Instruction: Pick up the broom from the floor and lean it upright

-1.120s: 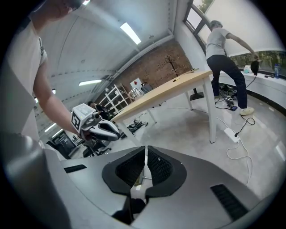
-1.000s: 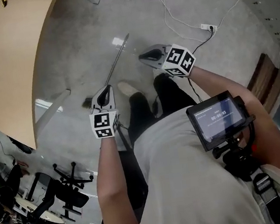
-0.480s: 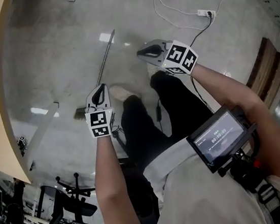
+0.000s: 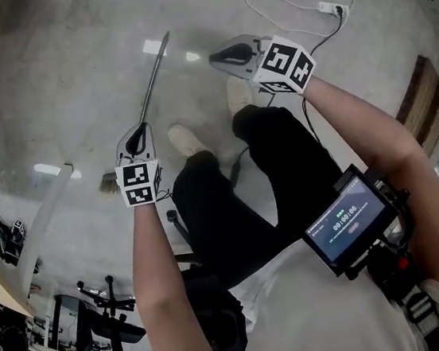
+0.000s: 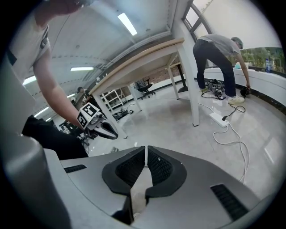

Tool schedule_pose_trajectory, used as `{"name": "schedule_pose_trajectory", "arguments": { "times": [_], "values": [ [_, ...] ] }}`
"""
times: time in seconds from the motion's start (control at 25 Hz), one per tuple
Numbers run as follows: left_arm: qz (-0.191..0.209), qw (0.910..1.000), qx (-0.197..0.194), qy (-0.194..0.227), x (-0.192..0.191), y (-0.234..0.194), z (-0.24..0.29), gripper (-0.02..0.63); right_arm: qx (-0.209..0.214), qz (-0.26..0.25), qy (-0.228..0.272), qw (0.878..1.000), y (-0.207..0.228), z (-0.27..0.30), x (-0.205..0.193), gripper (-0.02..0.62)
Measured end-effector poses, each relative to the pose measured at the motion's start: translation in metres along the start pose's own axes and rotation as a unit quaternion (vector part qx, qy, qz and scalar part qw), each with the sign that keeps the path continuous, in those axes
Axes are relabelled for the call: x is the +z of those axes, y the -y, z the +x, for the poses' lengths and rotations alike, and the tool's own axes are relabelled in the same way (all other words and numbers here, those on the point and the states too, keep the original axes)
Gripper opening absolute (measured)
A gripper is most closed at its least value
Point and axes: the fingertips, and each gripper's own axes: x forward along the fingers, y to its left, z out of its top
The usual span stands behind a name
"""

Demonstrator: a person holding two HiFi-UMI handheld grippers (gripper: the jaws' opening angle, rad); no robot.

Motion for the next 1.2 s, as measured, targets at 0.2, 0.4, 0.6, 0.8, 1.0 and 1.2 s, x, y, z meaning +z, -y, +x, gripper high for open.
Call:
{"name": "schedule_pose_trajectory", "arguments": {
  "times": [0.2,0.4,0.6,0.8,1.0,1.2],
  "values": [
    [0.01,0.9999,-0.012,-0.003,-0.011,0.004,0.02,0.011,-0.012,-0.017,0.0,1.0,0.02,-0.003,0.0,0.028],
    [0.024,0.9994,-0.023,-0.005,-0.018,0.002,0.037,0.011,-0.024,-0.007,0.008,1.0,0.031,-0.005,0.004,0.028],
    [0.038,0.9989,-0.027,-0.009,-0.046,-0.014,0.072,0.011,-0.001,-0.028,-0.003,1.0,0.038,0.029,-0.021,0.028],
    [0.045,0.9982,-0.019,-0.034,-0.082,-0.035,0.102,0.011,0.014,-0.05,-0.012,0.999,0.061,0.052,-0.037,0.028],
    [0.031,0.9979,-0.034,-0.046,-0.103,-0.04,0.126,0.011,0.017,-0.056,-0.004,0.998,0.086,0.061,-0.031,0.028],
    [0.035,0.9956,-0.065,-0.057,-0.13,-0.044,0.172,0.011,0.034,-0.082,-0.006,0.996,0.107,0.094,-0.042,0.028]
  ]
}}
